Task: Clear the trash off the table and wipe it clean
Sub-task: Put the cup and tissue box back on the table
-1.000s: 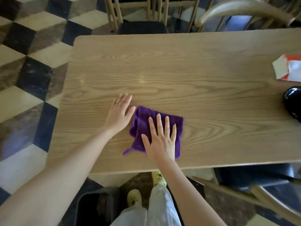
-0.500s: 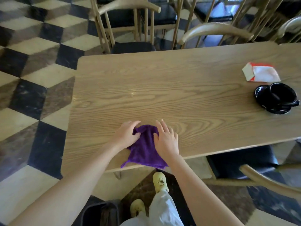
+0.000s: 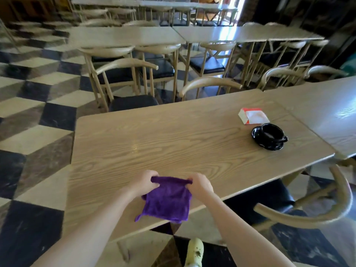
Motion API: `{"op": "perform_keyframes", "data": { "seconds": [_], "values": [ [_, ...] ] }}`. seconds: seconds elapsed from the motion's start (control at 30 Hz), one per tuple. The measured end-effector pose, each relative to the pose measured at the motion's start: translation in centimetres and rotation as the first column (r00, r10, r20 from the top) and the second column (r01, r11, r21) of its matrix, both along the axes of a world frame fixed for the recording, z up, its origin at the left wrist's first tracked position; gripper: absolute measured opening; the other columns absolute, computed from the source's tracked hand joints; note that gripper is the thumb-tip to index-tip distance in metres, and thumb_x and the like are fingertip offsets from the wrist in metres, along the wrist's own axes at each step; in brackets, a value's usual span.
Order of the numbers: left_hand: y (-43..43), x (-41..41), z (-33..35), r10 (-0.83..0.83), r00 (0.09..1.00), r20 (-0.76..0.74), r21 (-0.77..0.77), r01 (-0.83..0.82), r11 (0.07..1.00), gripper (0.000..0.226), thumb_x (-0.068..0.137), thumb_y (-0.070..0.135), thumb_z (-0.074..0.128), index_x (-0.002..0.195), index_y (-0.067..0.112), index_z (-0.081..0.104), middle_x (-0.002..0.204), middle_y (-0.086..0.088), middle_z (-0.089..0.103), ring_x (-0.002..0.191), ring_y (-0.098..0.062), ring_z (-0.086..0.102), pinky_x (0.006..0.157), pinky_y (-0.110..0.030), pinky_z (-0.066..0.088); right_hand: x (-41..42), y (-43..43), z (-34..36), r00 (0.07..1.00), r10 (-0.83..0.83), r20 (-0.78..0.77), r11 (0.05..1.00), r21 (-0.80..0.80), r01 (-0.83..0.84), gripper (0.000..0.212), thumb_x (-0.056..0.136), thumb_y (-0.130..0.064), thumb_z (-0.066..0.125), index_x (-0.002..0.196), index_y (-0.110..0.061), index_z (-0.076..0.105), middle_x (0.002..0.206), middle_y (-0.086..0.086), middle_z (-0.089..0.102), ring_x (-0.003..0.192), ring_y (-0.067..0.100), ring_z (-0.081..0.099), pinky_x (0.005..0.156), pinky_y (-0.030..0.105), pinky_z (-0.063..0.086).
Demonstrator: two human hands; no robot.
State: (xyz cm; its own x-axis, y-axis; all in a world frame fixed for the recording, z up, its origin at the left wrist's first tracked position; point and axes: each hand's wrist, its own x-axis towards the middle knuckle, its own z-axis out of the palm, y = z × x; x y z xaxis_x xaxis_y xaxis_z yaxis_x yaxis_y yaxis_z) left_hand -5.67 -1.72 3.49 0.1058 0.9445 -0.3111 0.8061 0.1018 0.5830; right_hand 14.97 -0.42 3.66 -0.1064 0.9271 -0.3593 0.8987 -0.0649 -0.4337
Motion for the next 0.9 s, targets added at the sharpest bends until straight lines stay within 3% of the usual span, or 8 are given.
{"op": "perform_keyframes", "data": {
  "seconds": [0.1, 0.2, 0.4, 0.5, 0.6, 0.73, 0.8, 0.9],
  "values": [
    [1.6, 0.9, 3.2, -0.053, 0.997, 0.051, 0.011, 0.053, 0.999, 0.013, 0.079, 0.014, 0.066, 0.092, 0.011, 0.068, 0.070, 0.008, 0.059, 0.072, -0.016, 0.057, 0.061, -0.026, 0.043, 2.3, 1.8, 3.4, 0.996, 0.012, -0.089, 1.000, -0.023, -0.014, 0.020, 0.077, -0.012, 0.058, 0.092, -0.010, 0.071, 0.095, 0.016, 0.070, 0.092, 0.028, 0.064, 0.069, 0.027, 0.044],
    [3.9, 3.0, 7.3, -0.126, 0.992, 0.014, 0.157, 0.122, 0.980, 0.008, 0.079, 0.017, 0.067, 0.087, 0.013, 0.068, 0.067, 0.008, 0.055, 0.071, -0.016, 0.052, 0.059, -0.027, 0.035, 5.1, 3.9, 7.5, 0.992, 0.020, -0.125, 0.998, 0.063, -0.012, 0.017, 0.073, -0.012, 0.061, 0.086, -0.007, 0.072, 0.082, 0.016, 0.069, 0.079, 0.024, 0.061, 0.061, 0.025, 0.037],
    [8.3, 8.8, 15.3, -0.173, 0.977, 0.121, 0.367, 0.118, 0.923, 0.012, 0.082, 0.017, 0.065, 0.092, 0.015, 0.070, 0.077, 0.008, 0.063, 0.075, -0.010, 0.056, 0.062, -0.014, 0.039, 12.3, 8.1, 15.8, 0.960, -0.016, -0.278, 0.957, 0.274, 0.095, 0.018, 0.074, -0.006, 0.065, 0.091, -0.003, 0.071, 0.091, 0.017, 0.071, 0.079, 0.018, 0.058, 0.077, 0.036, 0.048],
    [10.4, 12.6, 17.7, -0.175, 0.959, 0.221, 0.372, 0.083, 0.925, 0.013, 0.083, 0.022, 0.065, 0.095, 0.022, 0.071, 0.086, 0.007, 0.069, 0.081, -0.009, 0.061, 0.071, -0.024, 0.044, 16.7, 9.2, 18.7, 0.951, -0.021, -0.307, 0.926, 0.352, 0.135, 0.013, 0.077, -0.008, 0.067, 0.090, -0.005, 0.070, 0.089, 0.016, 0.070, 0.077, 0.016, 0.056, 0.075, 0.034, 0.044],
    [12.0, 16.9, 18.2, -0.203, 0.908, 0.366, 0.344, 0.071, 0.936, 0.009, 0.083, 0.022, 0.066, 0.086, 0.030, 0.070, 0.080, 0.010, 0.070, 0.075, -0.003, 0.062, 0.066, -0.019, 0.045, 21.6, 10.1, 19.8, 0.931, -0.027, -0.363, 0.912, 0.373, 0.172, 0.013, 0.077, -0.005, 0.067, 0.089, -0.006, 0.071, 0.085, 0.004, 0.068, 0.073, 0.009, 0.057, 0.072, 0.028, 0.044],
    [13.6, 23.4, 15.9, -0.178, 0.818, 0.548, 0.220, 0.064, 0.973, 0.015, 0.082, 0.013, 0.067, 0.091, 0.025, 0.071, 0.080, 0.013, 0.071, 0.074, 0.001, 0.064, 0.066, -0.011, 0.048, 28.4, 11.4, 18.5, 0.927, -0.093, -0.363, 0.918, 0.330, 0.221, 0.017, 0.077, -0.006, 0.066, 0.091, -0.013, 0.072, 0.082, 0.002, 0.068, 0.077, 0.014, 0.060, 0.076, 0.034, 0.047],
    [13.9, 26.7, 13.7, -0.132, 0.768, 0.627, 0.138, 0.057, 0.989, 0.018, 0.082, 0.004, 0.066, 0.094, 0.017, 0.071, 0.081, 0.008, 0.070, 0.075, -0.004, 0.064, 0.070, -0.015, 0.050, 31.5, 12.0, 16.9, 0.927, -0.123, -0.355, 0.925, 0.298, 0.236, 0.018, 0.076, -0.005, 0.067, 0.092, -0.012, 0.073, 0.080, 0.000, 0.067, 0.076, 0.014, 0.059, 0.076, 0.033, 0.046],
    [13.8, 30.6, 9.9, -0.051, 0.741, 0.670, 0.006, 0.063, 0.998, 0.020, 0.082, 0.003, 0.065, 0.088, 0.022, 0.071, 0.084, 0.002, 0.073, 0.079, -0.011, 0.066, 0.077, -0.027, 0.051, 35.2, 12.4, 13.4, 0.928, -0.159, -0.336, 0.944, 0.224, 0.243, 0.017, 0.077, -0.004, 0.068, 0.092, -0.009, 0.073, 0.079, -0.002, 0.064, 0.078, 0.013, 0.057, 0.076, 0.030, 0.043]
  ]
}}
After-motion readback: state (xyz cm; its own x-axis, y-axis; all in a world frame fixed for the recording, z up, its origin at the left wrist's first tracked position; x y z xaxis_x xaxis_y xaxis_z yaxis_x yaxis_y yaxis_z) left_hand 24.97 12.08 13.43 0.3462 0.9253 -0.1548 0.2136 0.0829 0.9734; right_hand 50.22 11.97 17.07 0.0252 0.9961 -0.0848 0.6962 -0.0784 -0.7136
